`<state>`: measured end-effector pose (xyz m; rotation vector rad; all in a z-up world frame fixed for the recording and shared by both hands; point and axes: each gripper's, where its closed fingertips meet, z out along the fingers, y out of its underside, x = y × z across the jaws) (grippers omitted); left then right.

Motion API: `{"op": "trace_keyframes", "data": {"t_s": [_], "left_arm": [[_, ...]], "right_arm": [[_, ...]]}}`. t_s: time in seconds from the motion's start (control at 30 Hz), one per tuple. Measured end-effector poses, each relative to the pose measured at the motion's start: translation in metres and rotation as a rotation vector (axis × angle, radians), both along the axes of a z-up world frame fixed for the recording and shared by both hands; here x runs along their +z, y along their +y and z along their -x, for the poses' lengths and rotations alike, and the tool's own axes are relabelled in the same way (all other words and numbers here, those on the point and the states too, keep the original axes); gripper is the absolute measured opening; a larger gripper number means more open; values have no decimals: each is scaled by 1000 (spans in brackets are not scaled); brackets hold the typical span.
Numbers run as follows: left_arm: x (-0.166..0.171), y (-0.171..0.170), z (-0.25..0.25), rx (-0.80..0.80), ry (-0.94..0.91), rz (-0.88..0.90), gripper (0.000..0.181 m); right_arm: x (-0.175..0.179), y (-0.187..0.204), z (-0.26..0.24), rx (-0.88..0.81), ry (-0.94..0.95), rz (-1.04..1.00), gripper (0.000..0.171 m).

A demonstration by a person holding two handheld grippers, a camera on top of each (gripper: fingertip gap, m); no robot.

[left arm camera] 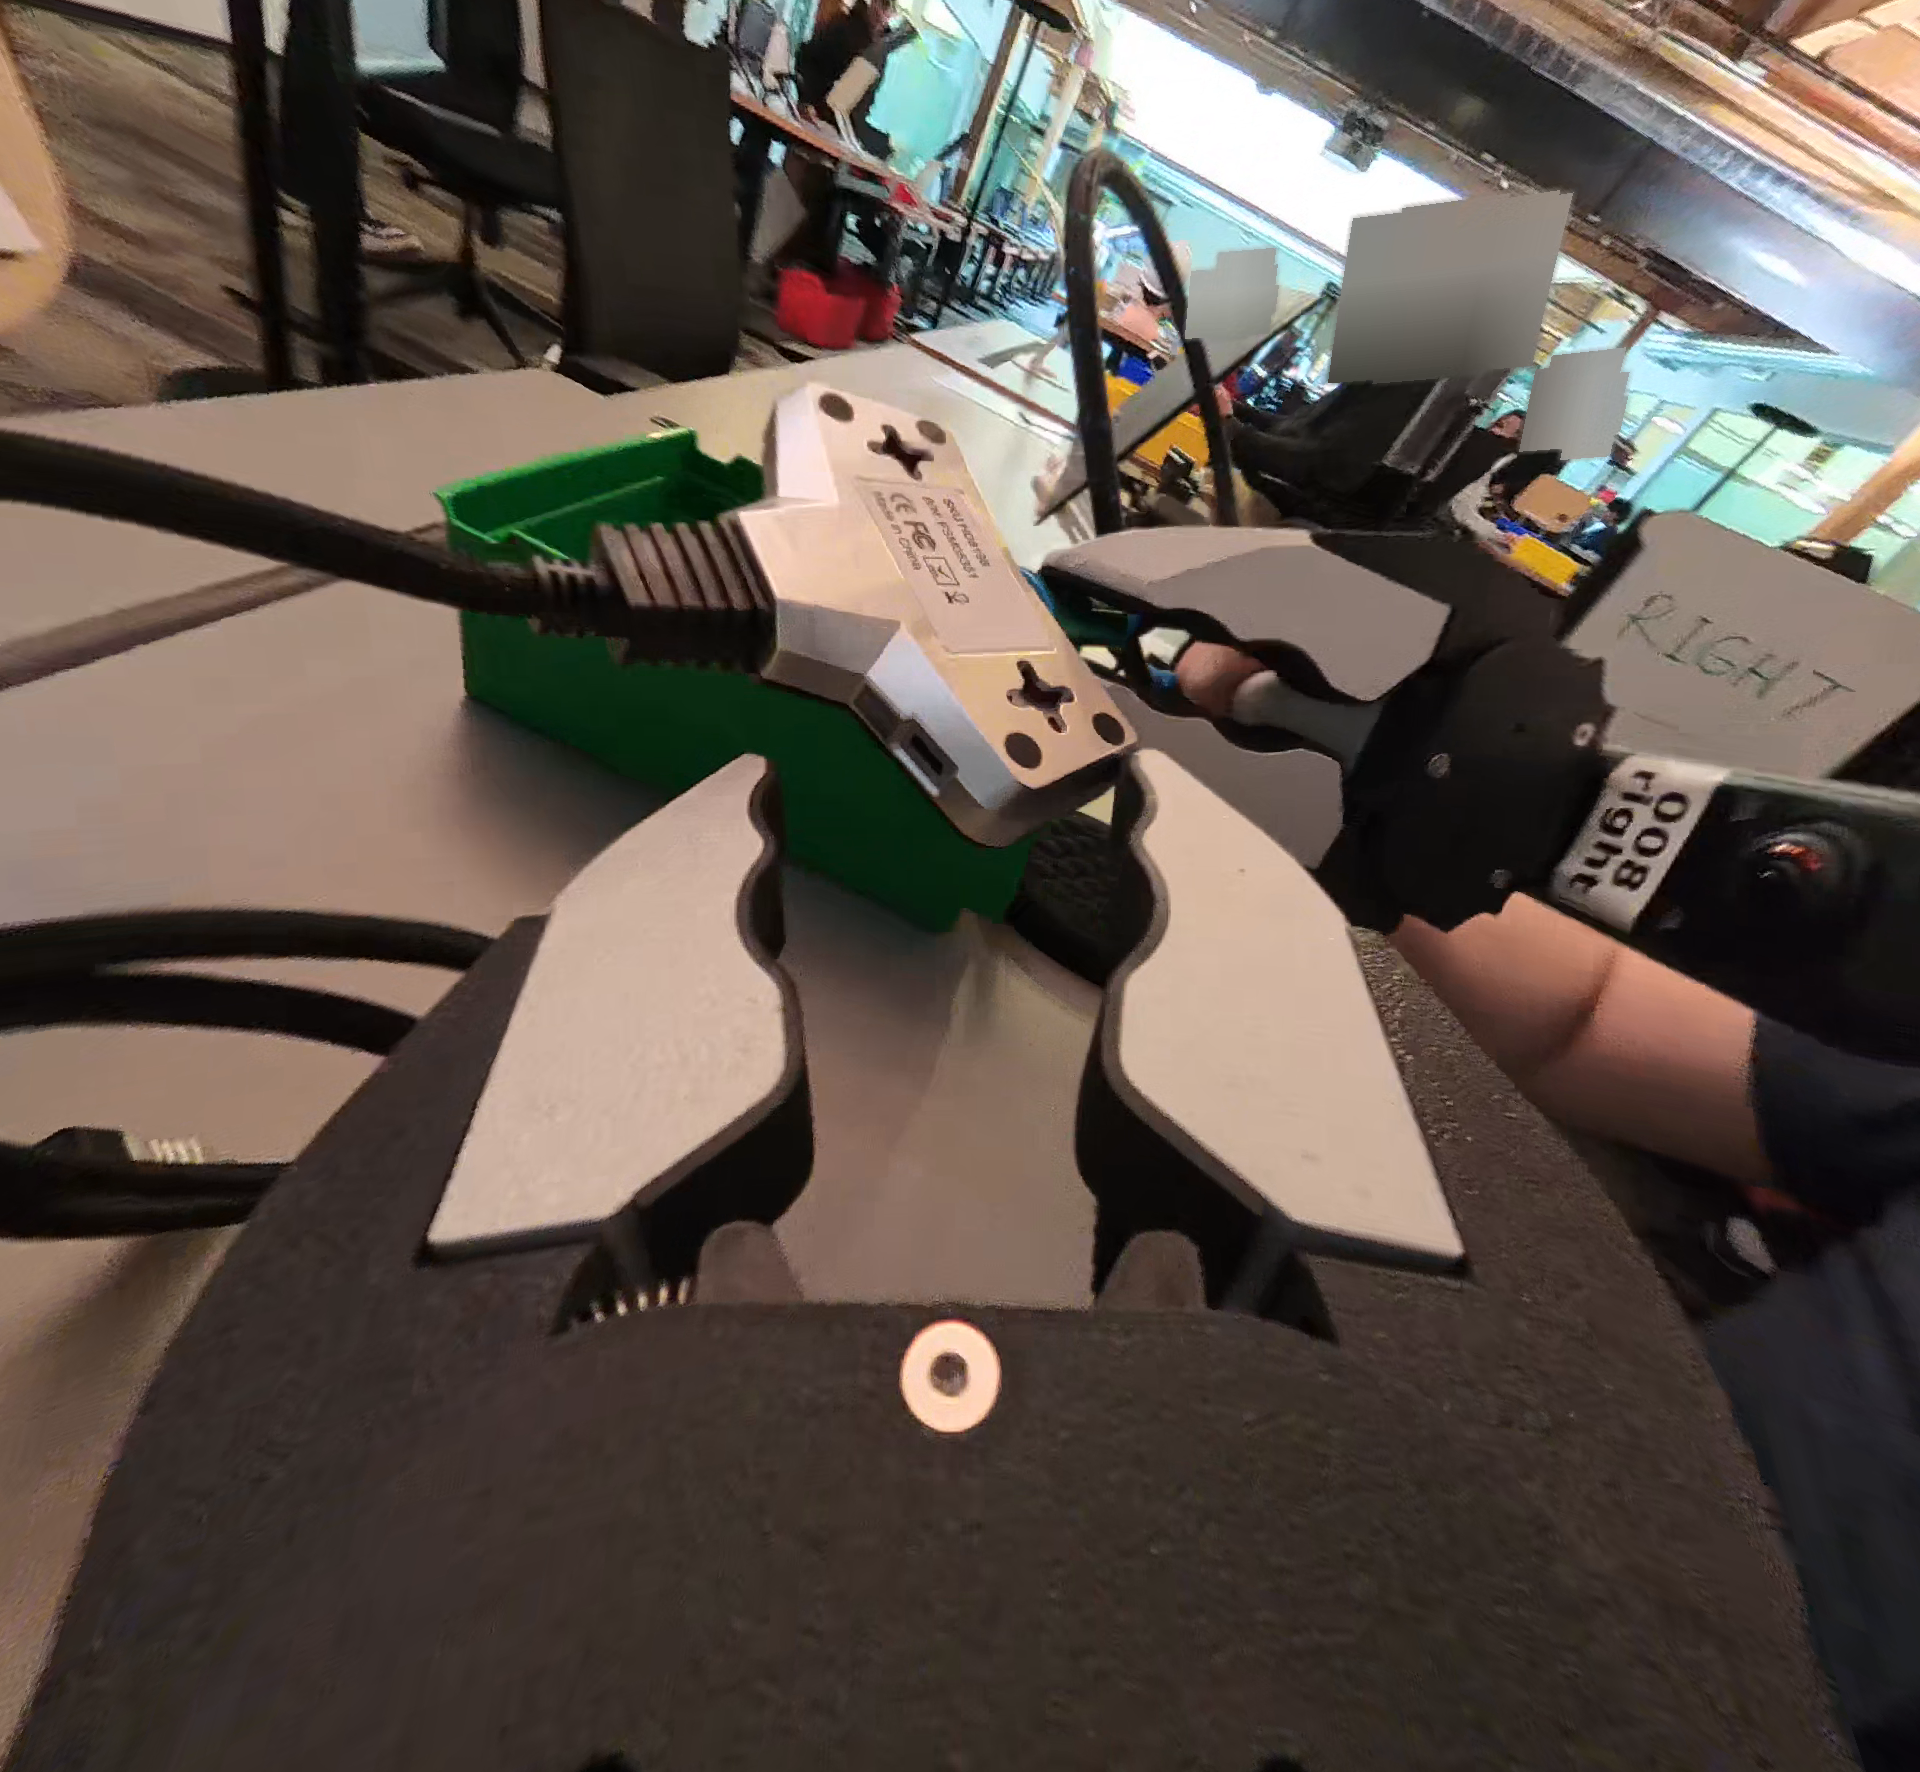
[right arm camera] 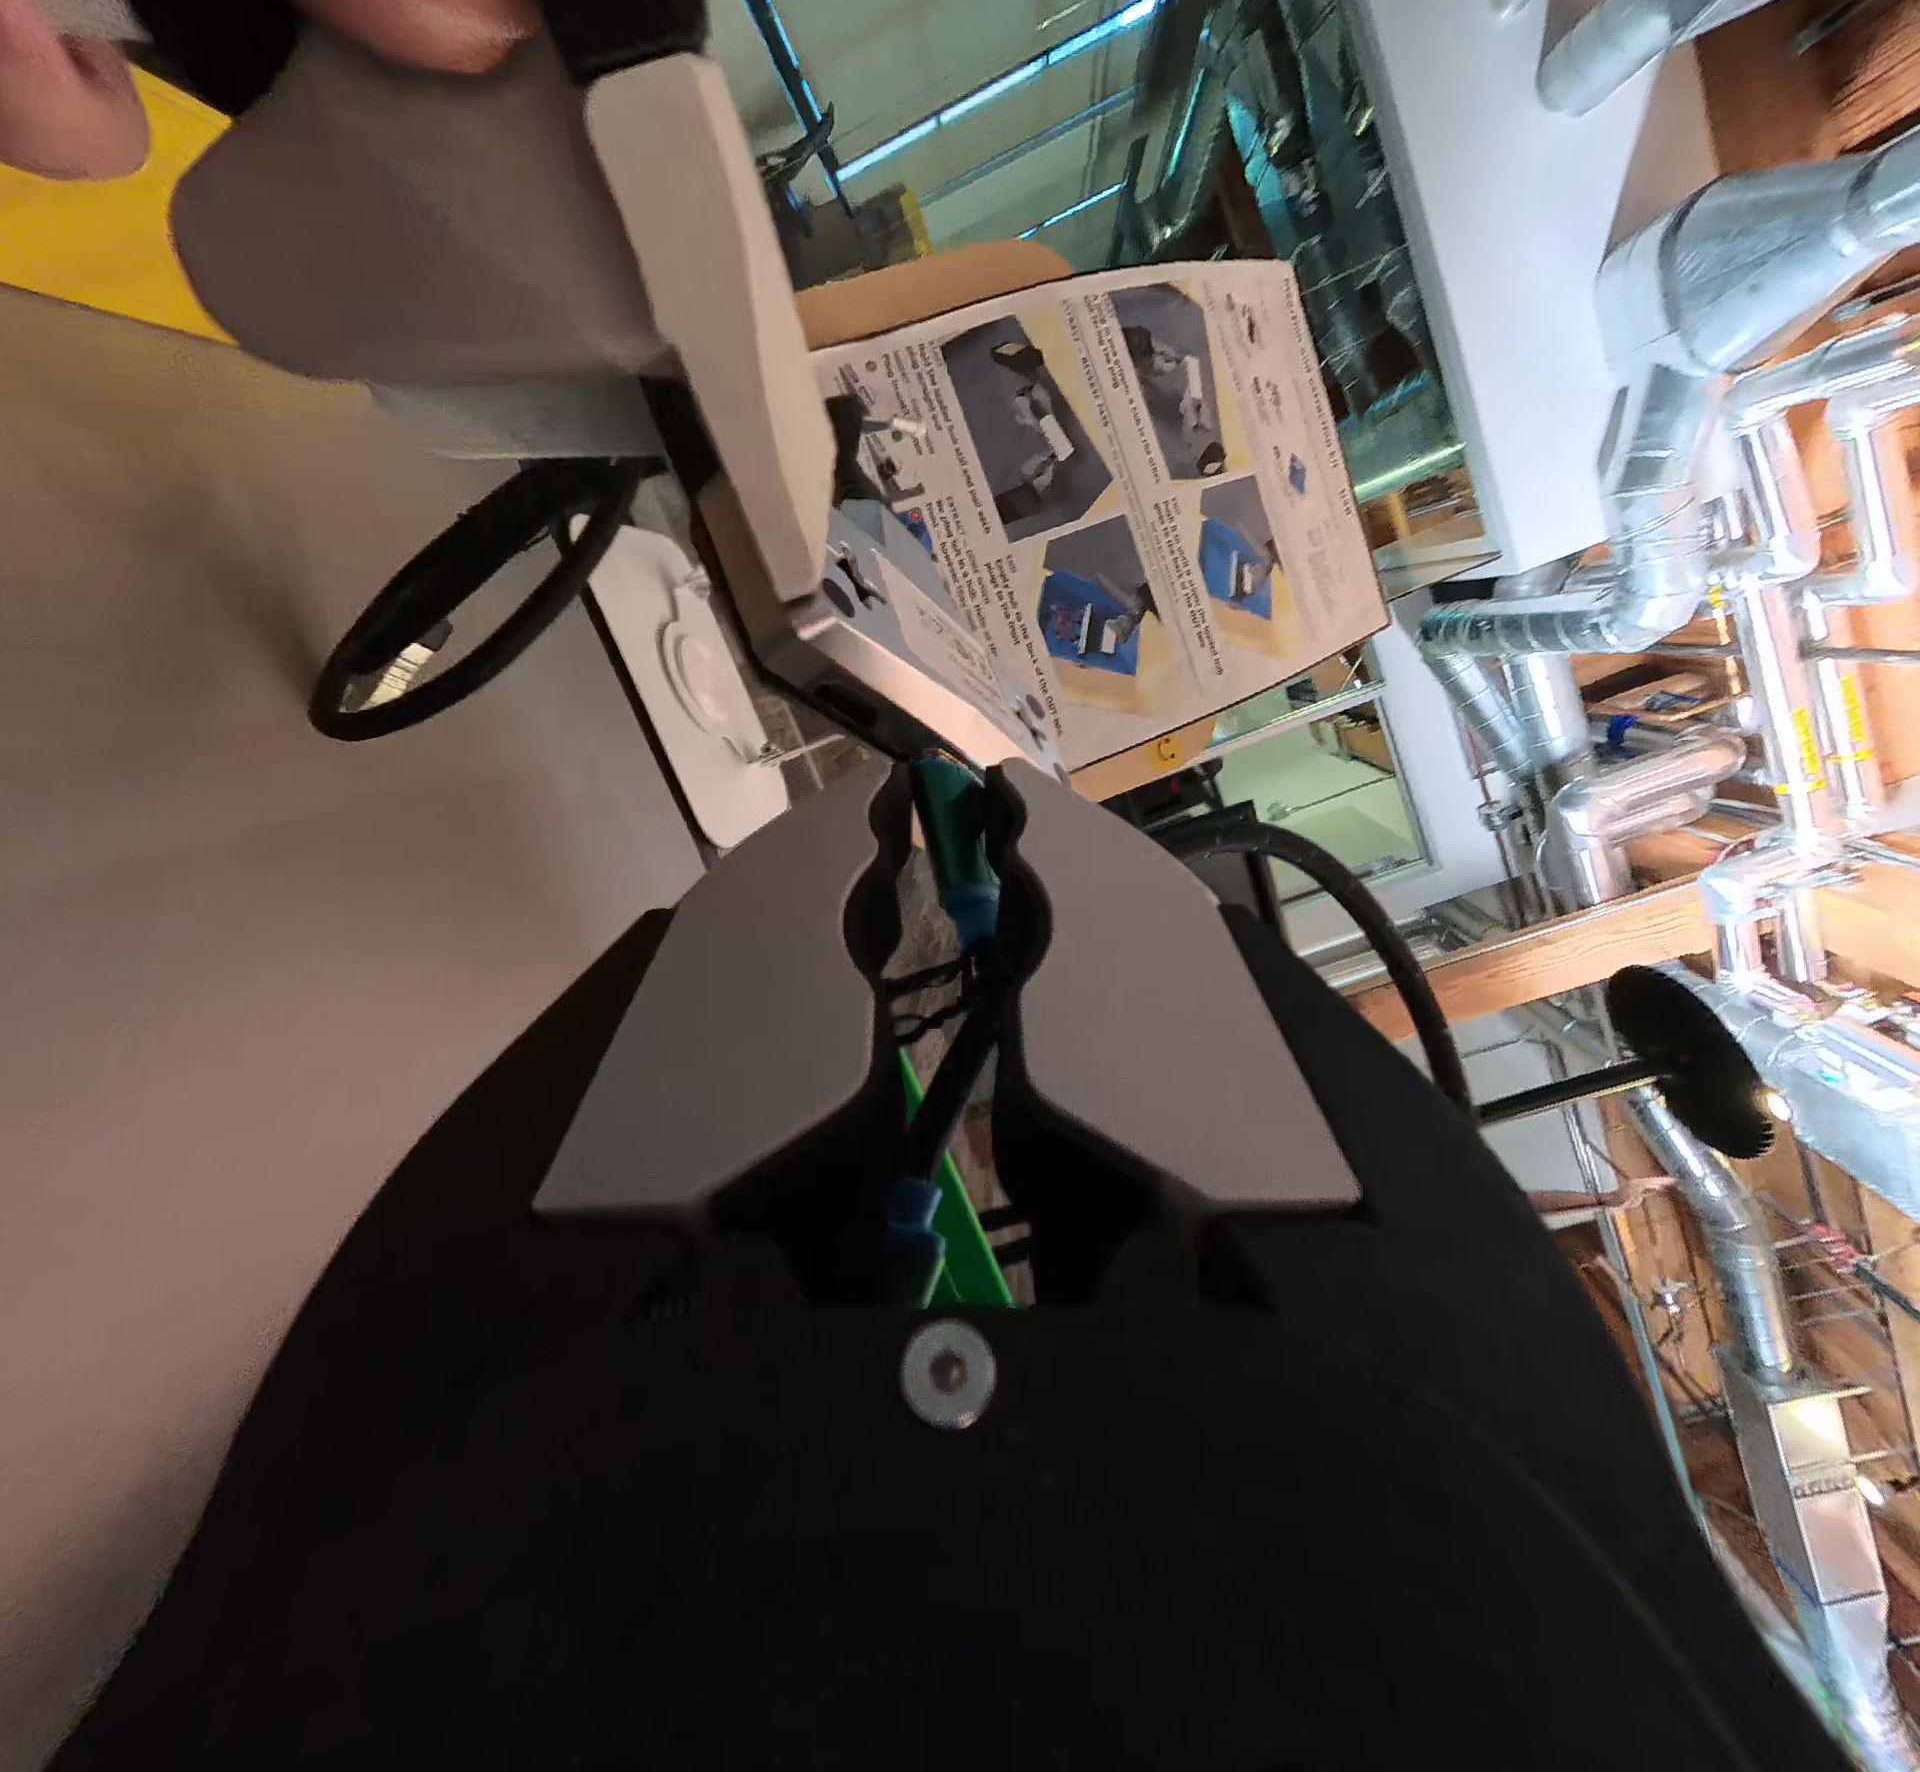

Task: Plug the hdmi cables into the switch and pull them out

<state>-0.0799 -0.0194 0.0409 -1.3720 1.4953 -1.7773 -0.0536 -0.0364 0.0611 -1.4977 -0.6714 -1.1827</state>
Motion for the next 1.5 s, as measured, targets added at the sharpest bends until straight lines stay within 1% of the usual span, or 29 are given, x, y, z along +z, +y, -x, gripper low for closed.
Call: {"op": "trace_keyframes", "data": {"t_s": [0.1, 0.17, 0.27, 0.33, 0.5, 0.53, 0.6, 0.67, 0.8, 0.9, 0.97, 1.03, 1.1, 1.17, 1.2, 1.27, 1.33, 1.43, 1.5], "left_arm": [[8, -2, -3, -31, -5, 68, 60], [6, -9, -6, -80, 32, 135, 58], [6, -18, -12, -147, 39, 258, 45], [7, -19, -14, -181, 42, 300, 39], [12, -20, -11, -210, 20, 302, 31], [14, -20, -9, -218, 14, 298, 30], [17, -18, -6, -228, 18, 276, 30], [15, -18, -3, -247, 46, 231, 29], [8, -17, 1, -264, 109, 111, 28], [5, -19, 1, -257, 118, -5, 27], [6, -19, -1, -237, 112, -34, 26], [10, -16, -3, -224, 107, 8, 25], [14, -15, -3, -240, 83, 69, 23], [14, -13, -3, -234, 46, 43, 23], [12, -12, -4, -217, 27, -7, 24], [5, -10, -5, -174, 1, -131, 30], [-3, -9, -4, -130, -12, -256, 47], [-12, -3, -3, -2, -50, -456, 64], [-18, 1, -6, 79, -63, -528, 70]], "right_arm": [[-2, 0, 4, 21, -28, -21, 12], [-1, 0, 5, 19, -61, -48, 12], [-1, 0, 7, 28, -94, -79, 11], [-1, 0, 5, 23, -99, -88, 11], [2, -3, 4, 54, -1, -117, 15], [4, -4, 3, 55, 41, -117, 17], [7, -5, -3, 34, 142, -103, 28], [4, -2, -1, 72, 261, -16, 29], [-9, 0, 6, 136, 567, 250, 27], [-25, 1, 9, 167, 739, 480, 24], [-31, 2, 9, 184, 818, 568, 21], [-30, 6, 7, 183, 839, 548, 20], [-26, 8, 6, 169, 802, 486, 20], [-25, 9, 7, 163, 806, 437, 19], [-25, 10, 7, 170, 829, 416, 19], [-29, 10, 9, 202, 936, 410, 19], [-29, 10, 11, 242, 1063, 395, 19], [-34, 11, 8, 245, 1176, 384, 18], [-40, 13, 9, 256, 1259, 369, 18]]}}
